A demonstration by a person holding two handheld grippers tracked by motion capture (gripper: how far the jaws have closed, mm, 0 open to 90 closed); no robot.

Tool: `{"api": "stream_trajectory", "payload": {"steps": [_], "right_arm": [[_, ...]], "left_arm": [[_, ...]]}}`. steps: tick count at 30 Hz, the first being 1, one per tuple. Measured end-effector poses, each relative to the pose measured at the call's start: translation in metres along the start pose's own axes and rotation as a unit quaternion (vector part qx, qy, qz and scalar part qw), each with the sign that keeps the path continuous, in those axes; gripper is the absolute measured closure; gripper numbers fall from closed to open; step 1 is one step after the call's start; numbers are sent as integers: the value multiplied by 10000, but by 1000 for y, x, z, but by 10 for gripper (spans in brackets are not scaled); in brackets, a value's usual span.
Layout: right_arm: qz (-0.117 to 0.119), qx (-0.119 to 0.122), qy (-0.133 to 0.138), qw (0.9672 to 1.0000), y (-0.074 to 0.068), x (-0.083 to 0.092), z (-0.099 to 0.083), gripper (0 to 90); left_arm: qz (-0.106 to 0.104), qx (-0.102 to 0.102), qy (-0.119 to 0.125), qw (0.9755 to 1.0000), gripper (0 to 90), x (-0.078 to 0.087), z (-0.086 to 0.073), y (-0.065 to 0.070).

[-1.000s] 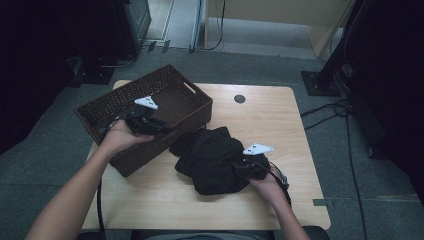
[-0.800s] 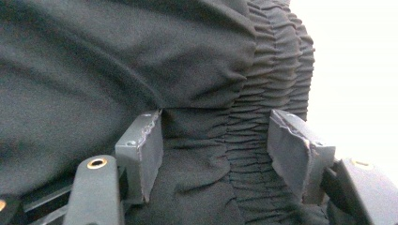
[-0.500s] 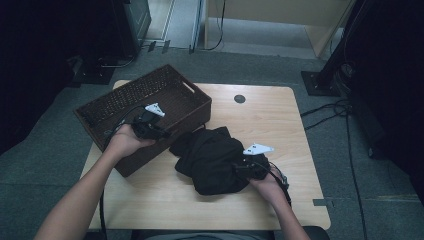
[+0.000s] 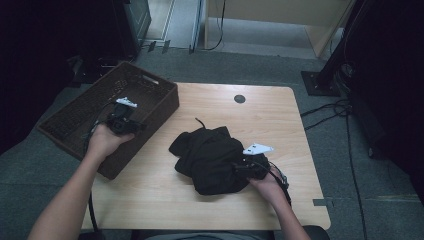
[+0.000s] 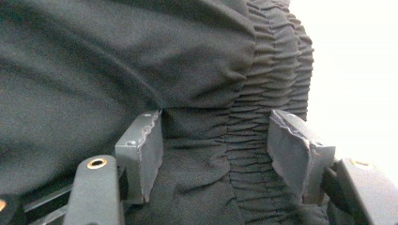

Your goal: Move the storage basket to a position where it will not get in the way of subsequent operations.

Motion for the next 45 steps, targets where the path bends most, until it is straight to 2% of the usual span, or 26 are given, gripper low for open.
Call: {"api": "stream_trajectory", "payload": {"steps": [2, 3, 6, 8, 9, 11, 17, 21, 22, 27, 35, 40, 45], "right_arm": [[-18, 23, -5, 10000, 0, 0, 0, 364], [-21, 24, -5, 10000, 0, 0, 0, 364], [-24, 21, -6, 10000, 0, -1, 0, 364], [-21, 31, 2, 10000, 0, -1, 1, 364], [-20, 26, 6, 10000, 0, -1, 1, 364], [-27, 19, 13, 10000, -1, -2, 1, 364], [-32, 37, 0, 10000, -1, -2, 2, 364], [-20, 42, 22, 10000, -1, -4, 3, 364], [-23, 36, 25, 10000, -1, -4, 4, 363], [-10, 36, 20, 10000, -1, -5, 4, 363], [-14, 33, 45, 10000, -1, -5, 4, 363], [-7, 39, 54, 10000, -1, -5, 4, 363], [-2, 39, 51, 10000, -1, -5, 4, 363]], "left_arm": [[147, 232, 47, 9996, 781, 3, -3, -9], [197, 421, 96, 9989, 780, 4, -4, -15], [291, 742, 186, 9966, 774, 4, -4, -25], [254, 933, 245, 9950, 769, 3, -2, -29], [235, 1007, 263, 9943, 765, 1, 0, -29], [350, 1046, 258, 9936, 764, -2, 5, -28], [492, 1405, 304, 9884, 757, -11, 23, -32], [447, 1580, 384, 9857, 750, -17, 32, -36], [423, 1658, 418, 9844, 746, -19, 35, -37], [370, 1777, 484, 9822, 731, -22, 38, -39], [593, 1678, 449, 9830, 750, -21, 39, -43], [641, 1716, 452, 9820, 749, -22, 42, -49], [566, 1873, 506, 9794, 744, -25, 45, -56]]}}
Point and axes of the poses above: each handheld gripper's, and its own axes: x roughly backward along the jaws, z roughly out of its top, y roughly to its right, the point moved 2 cm from there along -x, roughly forward along the jaws, and after that the axes turned 5 degrees about -y, right-handed, at the moved point
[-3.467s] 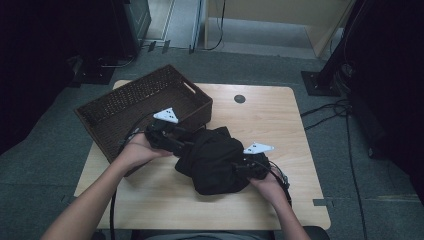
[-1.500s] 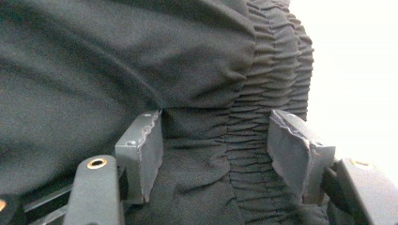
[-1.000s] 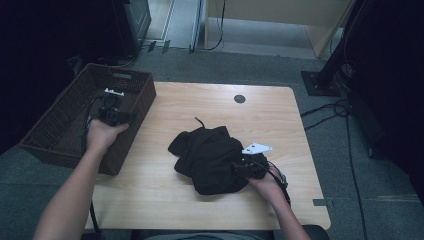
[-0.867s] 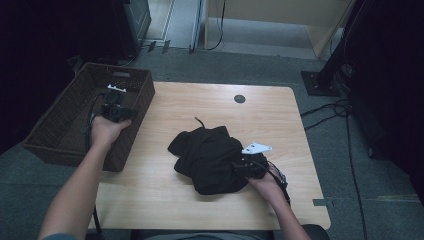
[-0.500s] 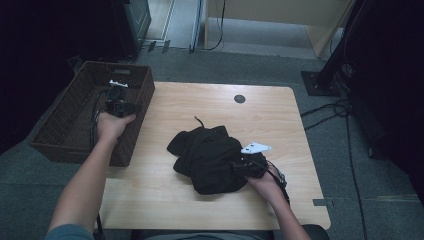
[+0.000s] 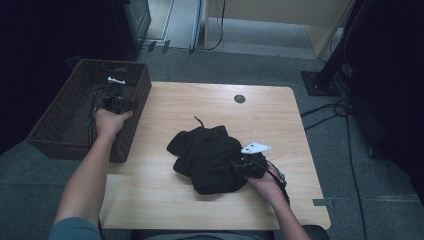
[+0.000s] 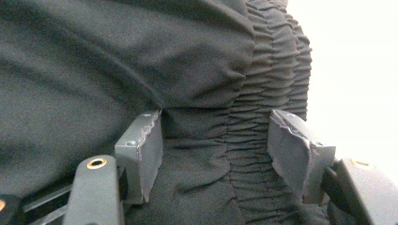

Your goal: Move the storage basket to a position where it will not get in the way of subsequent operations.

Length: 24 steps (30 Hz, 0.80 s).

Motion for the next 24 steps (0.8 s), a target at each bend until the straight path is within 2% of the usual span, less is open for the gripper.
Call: {"api": "stream_trajectory", "payload": {"steps": [3, 6, 8, 11, 12, 14, 20, 21, 24], "right_arm": [[3, 3, 9, 10000, 0, 0, 0, 363], [-12, 11, 45, 10000, 1, -2, 0, 363], [-52, 31, 87, 9999, 1, -4, 2, 363], [-77, 21, 68, 9999, 1, -5, 3, 363], [-81, 22, 67, 9999, 1, -5, 3, 362], [-79, 17, 81, 9999, 1, -5, 2, 363], [-13, -26, 83, 10000, 3, -5, 3, 365], [3, -20, 63, 10000, 3, -5, 3, 365], [93, -115, 106, 9998, 7, -5, 4, 379]], "left_arm": [[-53, -20, -22, 10000, 728, -1, -1, 1], [-216, 47, -47, 9997, 729, -1, -1, 3], [-142, -58, -49, 9999, 716, -4, 1, 5], [-372, 98, 5, 9993, 611, -5, 3, 4], [-385, 95, 21, 9992, 563, -4, 4, 5], [-314, -68, 43, 9995, 487, 0, 4, 9], [-334, -428, 297, 9981, 422, 29, 7, 20], [-369, -495, 346, 9975, 424, 34, 8, 22], [-668, -692, 390, 9946, 430, 46, 7, 33]]}}
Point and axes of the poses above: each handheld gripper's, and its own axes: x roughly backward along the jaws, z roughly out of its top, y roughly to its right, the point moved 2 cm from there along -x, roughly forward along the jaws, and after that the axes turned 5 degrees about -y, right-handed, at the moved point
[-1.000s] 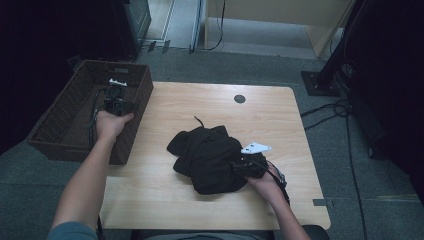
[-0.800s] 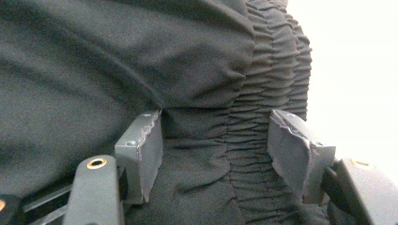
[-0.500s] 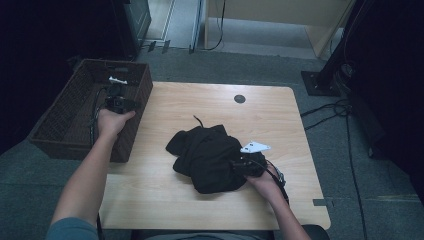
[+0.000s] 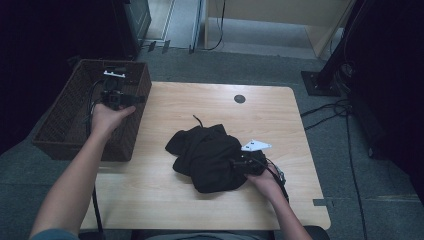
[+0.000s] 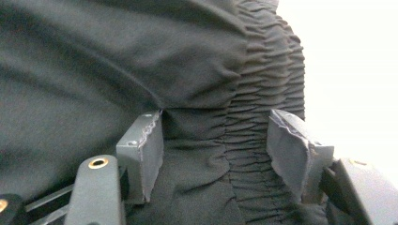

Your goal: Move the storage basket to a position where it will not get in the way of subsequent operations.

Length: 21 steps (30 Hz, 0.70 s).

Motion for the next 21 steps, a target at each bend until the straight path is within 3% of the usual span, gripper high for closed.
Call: {"api": "stream_trajectory", "payload": {"steps": [5, 9, 14, 16, 21], "right_arm": [[103, -73, -138, 9998, 12, -6, 12, 386], [39, -19, -142, 9999, 23, -17, 25, 393], [-71, -151, -285, 9995, 31, -23, 41, 372], [-85, -147, -347, 9993, 29, -17, 45, 387], [-18, -250, -144, 9996, 21, 10, 52, 387]], "left_arm": [[-420, -225, 76, 9988, 424, 2, -10, 26], [-855, -417, -34, 9955, 417, -4, -24, 49], [-1000, -760, -79, 9920, 413, -12, -41, 71], [-1034, -842, -88, 9910, 412, -14, -47, 77], [-1098, -1029, -111, 9886, 410, -22, -60, 93]]}}
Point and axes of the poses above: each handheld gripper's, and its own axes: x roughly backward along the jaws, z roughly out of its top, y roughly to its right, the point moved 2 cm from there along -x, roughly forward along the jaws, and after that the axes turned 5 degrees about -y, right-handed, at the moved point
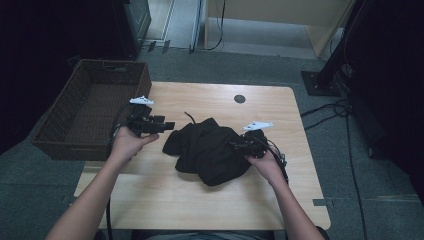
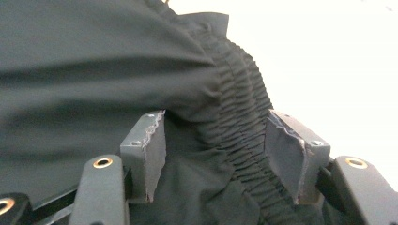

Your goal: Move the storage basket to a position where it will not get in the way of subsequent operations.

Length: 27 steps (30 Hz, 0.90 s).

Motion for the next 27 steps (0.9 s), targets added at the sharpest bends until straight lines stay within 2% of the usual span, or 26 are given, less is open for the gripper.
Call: {"api": "stream_trajectory", "payload": {"steps": [4, 8, 11, 13, 15, 17, 19, 21, 23, 24, 27], "right_arm": [[18, -28, 138, 9999, -16, 14, 0, 371], [62, 119, 197, 9997, -37, 21, -2, 363], [112, 179, 307, 9993, -51, 25, 2, 361], [178, 229, 433, 9986, -59, 24, 5, 364], [207, 284, 424, 9985, -65, 18, 5, 397], [436, 269, 318, 9982, -67, 8, 2, 496], [619, 169, 181, 9978, -63, -4, -3, 538], [585, 136, 38, 9982, -59, -15, -9, 578], [452, 199, -91, 9987, -55, -24, -16, 624], [393, 270, -114, 9988, -52, -27, -18, 639], [415, 272, -7, 9988, -45, -34, -20, 654]], "left_arm": [[2, -203, -125, 9997, 407, -15, -10, 16], [-40, -364, -214, 9991, 401, -28, -19, 29], [-192, -421, -266, 9986, 400, -41, -27, 39], [-227, -507, -349, 9978, 410, -49, -31, 44], [-233, -518, -364, 9977, 422, -59, -36, 48], [-296, -423, -421, 9978, 429, -69, -42, 48], [-339, -352, -384, 9981, 432, -74, -47, 45], [-423, -212, -316, 9984, 434, -77, -52, 41], [-405, -198, -348, 9984, 438, -79, -55, 39], [-405, -198, -348, 9984, 439, -79, -55, 39], [-325, -235, -319, 9987, 448, -82, -60, 38]]}}
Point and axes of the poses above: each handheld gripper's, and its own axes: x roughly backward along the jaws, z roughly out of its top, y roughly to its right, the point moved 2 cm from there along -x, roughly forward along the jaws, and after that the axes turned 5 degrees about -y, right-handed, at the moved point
